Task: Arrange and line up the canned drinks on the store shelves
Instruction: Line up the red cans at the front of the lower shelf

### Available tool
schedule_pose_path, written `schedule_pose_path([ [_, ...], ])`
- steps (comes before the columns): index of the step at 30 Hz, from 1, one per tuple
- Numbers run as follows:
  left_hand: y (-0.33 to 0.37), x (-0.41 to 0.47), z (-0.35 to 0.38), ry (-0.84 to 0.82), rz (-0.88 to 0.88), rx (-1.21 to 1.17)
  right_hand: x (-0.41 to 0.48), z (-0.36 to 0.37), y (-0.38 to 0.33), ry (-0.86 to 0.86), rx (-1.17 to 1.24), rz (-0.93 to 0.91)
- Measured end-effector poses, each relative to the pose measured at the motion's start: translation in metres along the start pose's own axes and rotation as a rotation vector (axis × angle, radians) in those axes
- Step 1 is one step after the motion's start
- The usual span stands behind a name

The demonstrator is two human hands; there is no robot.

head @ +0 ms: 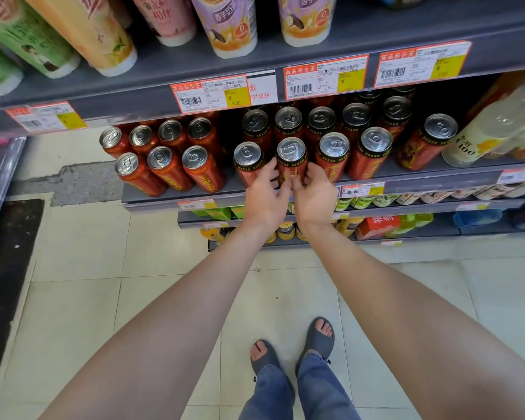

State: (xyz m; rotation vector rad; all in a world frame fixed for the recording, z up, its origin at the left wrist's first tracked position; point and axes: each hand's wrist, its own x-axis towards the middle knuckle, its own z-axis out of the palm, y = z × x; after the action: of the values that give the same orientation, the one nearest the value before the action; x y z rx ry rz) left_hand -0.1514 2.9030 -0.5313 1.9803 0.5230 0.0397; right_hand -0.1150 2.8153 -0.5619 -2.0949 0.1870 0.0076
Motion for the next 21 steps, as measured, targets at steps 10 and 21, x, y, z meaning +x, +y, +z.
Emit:
schedule_pose_path([
  [10,-0.002,0.002,-0.002,-0.066,-0.003,0.100,0.005,-0.002,0.000,-0.006,0.067,0.049],
  [21,0.039,-0.034,-0.022,0.044,0.162,0.551,-0.009,-0.054,-0.010,-0.059,-0.151,-0.149],
])
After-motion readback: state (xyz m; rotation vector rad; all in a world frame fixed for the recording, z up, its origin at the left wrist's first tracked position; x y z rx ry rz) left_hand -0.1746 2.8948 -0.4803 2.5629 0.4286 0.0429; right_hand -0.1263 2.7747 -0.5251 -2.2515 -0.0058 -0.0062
